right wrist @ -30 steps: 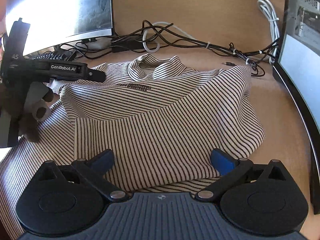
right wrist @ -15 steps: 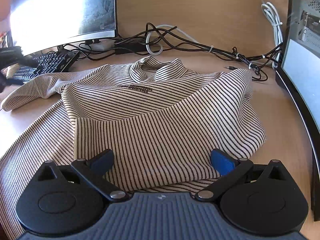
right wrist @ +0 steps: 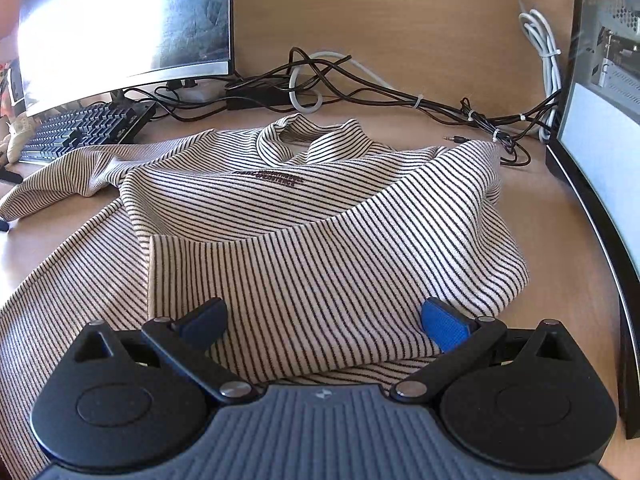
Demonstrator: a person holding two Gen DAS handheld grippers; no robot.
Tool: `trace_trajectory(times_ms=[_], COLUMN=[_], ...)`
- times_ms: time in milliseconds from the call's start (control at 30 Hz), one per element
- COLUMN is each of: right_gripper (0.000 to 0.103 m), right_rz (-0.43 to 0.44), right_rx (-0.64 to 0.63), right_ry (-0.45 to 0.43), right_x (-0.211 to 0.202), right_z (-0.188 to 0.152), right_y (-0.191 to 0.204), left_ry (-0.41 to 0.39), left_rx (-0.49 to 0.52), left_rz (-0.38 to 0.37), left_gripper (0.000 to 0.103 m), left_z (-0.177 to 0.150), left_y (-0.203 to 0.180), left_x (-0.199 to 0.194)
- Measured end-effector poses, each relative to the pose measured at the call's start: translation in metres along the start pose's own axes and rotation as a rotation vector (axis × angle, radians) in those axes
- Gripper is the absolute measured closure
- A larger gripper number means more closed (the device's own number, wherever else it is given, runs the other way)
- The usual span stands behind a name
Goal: Fold clothes
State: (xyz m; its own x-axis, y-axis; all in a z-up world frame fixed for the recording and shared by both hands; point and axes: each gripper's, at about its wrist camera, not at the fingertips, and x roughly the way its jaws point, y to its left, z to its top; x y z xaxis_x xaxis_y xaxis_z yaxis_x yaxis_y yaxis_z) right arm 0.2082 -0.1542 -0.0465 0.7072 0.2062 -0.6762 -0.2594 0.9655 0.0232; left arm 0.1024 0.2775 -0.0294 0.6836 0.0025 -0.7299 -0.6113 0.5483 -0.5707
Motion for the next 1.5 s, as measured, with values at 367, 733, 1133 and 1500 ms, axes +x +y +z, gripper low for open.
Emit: trace_trajectory(times_ms=[367, 733, 1133, 1500], right_gripper=[0.000, 0.000, 0.000, 0.000], right_rz=[-0.009, -0.021, -0.032, -0.036], right_rx=[0.000, -0.003, -0.004, -0.006], right_ry=[-0.001, -0.003, -0.008, -0.006], right_x=[-0.001, 0.000, 0.000, 0.002], right_z=[-0.001, -0.001, -0.002, -0.001], right_y=[0.002, 0.004, 0.006, 0.007], left_ry=[-0.436, -0.232, -0.211, -0.464], left_rx=[0.424, 0.285, 0.569, 0.709], left_rz=[0.104, 0.078, 0.232, 0.256], left_gripper=[0.089, 0.034, 0.095, 0.101], left_z=[0.040, 0.033, 0.006, 0.034], left_y=[-0.061, -0.005, -0.039, -0.066], left_x=[-0.023, 0.001, 0.030, -0.007])
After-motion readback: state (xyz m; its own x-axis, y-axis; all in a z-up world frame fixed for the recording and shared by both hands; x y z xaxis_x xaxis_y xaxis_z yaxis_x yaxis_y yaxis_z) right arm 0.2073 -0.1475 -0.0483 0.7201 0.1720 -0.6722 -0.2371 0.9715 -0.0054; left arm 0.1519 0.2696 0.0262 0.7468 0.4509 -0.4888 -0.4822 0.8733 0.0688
